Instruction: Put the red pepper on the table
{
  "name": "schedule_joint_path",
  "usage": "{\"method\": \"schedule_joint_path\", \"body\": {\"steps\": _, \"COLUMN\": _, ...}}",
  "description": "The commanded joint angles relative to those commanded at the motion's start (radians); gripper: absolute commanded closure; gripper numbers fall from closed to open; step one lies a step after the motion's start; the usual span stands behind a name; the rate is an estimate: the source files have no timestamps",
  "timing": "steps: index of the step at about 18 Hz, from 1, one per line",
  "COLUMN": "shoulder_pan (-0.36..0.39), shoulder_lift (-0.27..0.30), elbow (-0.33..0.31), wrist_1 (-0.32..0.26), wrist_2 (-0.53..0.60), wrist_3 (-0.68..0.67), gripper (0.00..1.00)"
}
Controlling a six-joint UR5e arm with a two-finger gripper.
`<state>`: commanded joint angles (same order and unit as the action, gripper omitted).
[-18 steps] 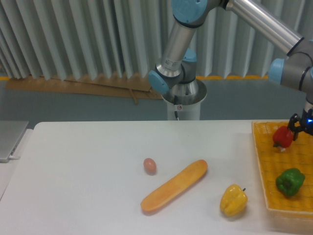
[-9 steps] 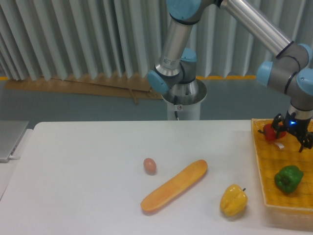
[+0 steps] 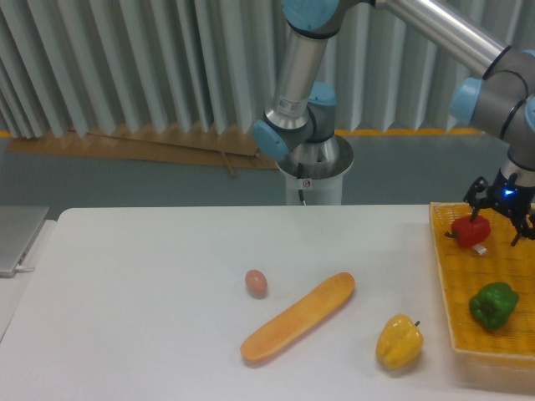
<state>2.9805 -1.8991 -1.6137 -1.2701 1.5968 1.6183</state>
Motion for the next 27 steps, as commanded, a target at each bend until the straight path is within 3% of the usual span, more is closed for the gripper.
{"method": "schedule_joint_path", "body": {"steps": 4, "shoulder_pan": -0.002, "shoulder_lift": 0.021, "elbow": -0.002, "wrist_1": -0.066, "wrist_2": 0.002, "wrist_3": 0.066, "gripper": 0.0}}
{"method": "schedule_joint_path", "body": {"steps": 7, "shoulder_pan": 0.001, "shoulder_lift": 0.034, "elbow": -0.02, "wrist_1": -0.077, "wrist_2": -0.001, "wrist_3": 0.071, "gripper": 0.0}}
{"method": "schedule_joint_path", "body": {"steps": 9, "shoulder_pan": 0.012, "shoulder_lift": 0.034, "elbow": -0.046, "wrist_1": -0.064, "wrist_2": -0.005, "wrist_3": 0.126, "gripper": 0.0}}
{"method": "schedule_joint_path", "body": {"steps": 20, "shoulder_pan": 0.037, "shoulder_lift": 0.022, "elbow": -0.034, "wrist_1": -0.046, "wrist_2": -0.001, "wrist_3": 0.193, "gripper": 0.0}}
{"method": "schedule_joint_path", "body": {"steps": 24, "shoulder_pan": 0.038, "shoulder_lift": -0.009, "elbow": -0.043, "wrist_1": 0.014, "wrist_2": 0.0, "wrist_3": 0.207, "gripper": 0.0}}
{"method": "schedule_joint_path", "body": {"steps": 27, "shoulder_pan": 0.035, "shoulder_lift": -0.015, "elbow": -0.041, "wrist_1": 0.018, "wrist_2": 0.0, "wrist_3": 0.203, "gripper": 0.0}}
